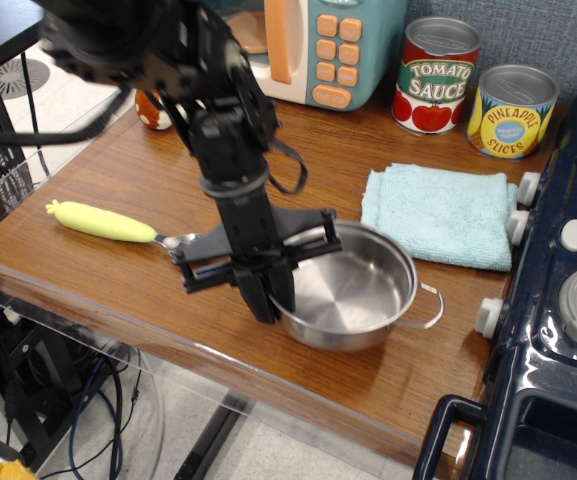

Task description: Pick up the pan and place it in the upper left corner

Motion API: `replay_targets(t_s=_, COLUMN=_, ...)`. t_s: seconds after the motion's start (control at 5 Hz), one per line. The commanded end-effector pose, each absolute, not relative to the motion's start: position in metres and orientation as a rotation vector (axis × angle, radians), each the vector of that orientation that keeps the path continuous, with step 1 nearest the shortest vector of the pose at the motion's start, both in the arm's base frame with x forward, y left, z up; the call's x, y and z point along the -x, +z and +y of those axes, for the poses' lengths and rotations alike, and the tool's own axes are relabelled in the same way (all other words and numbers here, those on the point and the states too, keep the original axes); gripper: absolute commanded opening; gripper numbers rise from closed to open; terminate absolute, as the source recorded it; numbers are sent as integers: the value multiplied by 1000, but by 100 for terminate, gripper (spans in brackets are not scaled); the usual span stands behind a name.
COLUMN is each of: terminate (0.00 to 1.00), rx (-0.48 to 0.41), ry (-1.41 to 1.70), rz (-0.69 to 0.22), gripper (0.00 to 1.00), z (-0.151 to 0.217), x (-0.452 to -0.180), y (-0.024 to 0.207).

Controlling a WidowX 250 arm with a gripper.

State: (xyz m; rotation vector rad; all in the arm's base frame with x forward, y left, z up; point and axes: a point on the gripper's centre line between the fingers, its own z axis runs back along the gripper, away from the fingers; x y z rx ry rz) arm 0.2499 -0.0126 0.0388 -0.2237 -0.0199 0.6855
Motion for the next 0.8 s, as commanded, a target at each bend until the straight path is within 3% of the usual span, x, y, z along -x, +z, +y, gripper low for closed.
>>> replay_targets(t_s=0.0, terminate=0, rx=293, ry=801, rz=-115, gripper=0, z=13, x=-269, y=104)
replay_targets(t_s=0.2, terminate=0, rx=307, ry=899, rz=-139, gripper=0, z=31, x=-296, y=115)
replay_targets(t_s=0.6, terminate=0, rx=271, ry=1069, rz=-173, gripper=0, z=80, x=-338, y=104)
